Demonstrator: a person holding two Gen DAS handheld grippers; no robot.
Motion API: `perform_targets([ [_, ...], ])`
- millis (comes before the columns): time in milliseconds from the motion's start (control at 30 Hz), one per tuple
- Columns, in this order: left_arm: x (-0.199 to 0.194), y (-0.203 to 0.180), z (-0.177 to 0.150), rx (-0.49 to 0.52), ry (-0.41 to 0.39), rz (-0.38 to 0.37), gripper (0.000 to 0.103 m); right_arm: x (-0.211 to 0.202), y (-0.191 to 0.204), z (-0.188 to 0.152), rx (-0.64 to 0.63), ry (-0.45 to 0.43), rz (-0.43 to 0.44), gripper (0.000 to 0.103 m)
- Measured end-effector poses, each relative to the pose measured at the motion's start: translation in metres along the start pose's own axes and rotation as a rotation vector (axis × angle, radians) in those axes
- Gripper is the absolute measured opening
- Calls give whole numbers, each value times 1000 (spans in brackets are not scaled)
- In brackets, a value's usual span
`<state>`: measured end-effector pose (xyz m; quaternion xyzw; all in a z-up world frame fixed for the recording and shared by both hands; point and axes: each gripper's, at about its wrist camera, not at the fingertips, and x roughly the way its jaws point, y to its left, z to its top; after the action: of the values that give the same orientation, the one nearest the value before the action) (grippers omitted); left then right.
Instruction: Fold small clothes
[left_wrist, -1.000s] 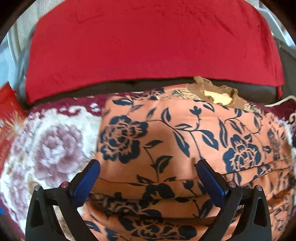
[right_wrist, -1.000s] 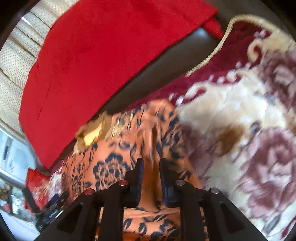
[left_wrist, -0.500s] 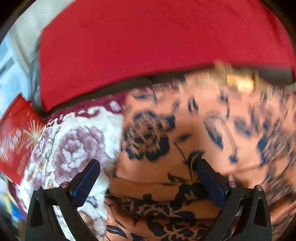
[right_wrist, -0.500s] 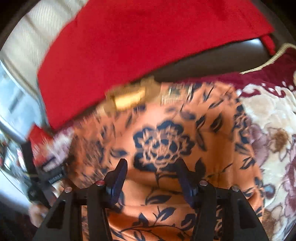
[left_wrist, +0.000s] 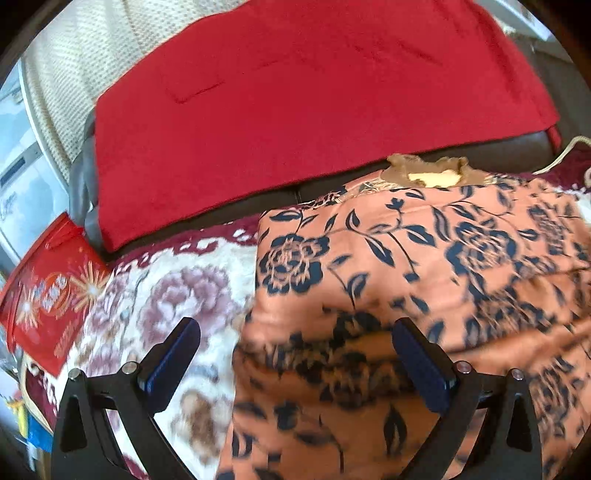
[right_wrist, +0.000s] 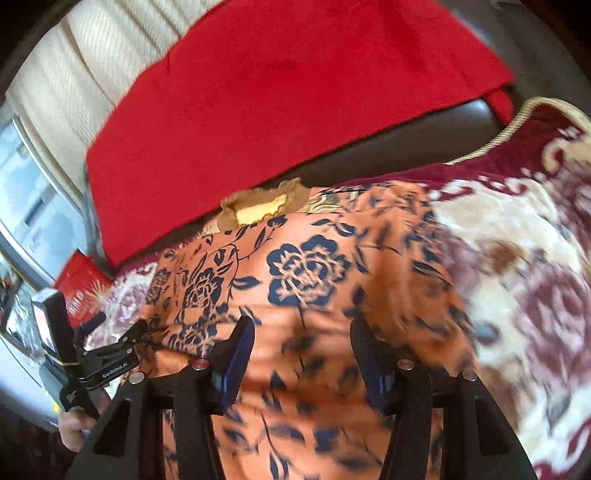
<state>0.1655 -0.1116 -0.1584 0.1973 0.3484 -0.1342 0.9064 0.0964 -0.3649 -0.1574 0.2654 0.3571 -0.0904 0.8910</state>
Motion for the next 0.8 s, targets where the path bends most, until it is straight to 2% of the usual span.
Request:
perform_targets([
  [167, -32, 16, -37, -108, 15, -51, 103, -36, -21, -38, 48, -32, -10, 58],
  [267, -46, 22, -53, -139, 17, -69, 103, -53, -28, -58, 52, -30, -22, 58],
  [567, -82, 40, -87, -148, 9, -31, 103, -91, -16, -113, -6, 22, -36, 58],
  [800, -96, 54, -109, -151, 27, -3, 103, -106, -2, -134, -46, 60, -29, 59],
])
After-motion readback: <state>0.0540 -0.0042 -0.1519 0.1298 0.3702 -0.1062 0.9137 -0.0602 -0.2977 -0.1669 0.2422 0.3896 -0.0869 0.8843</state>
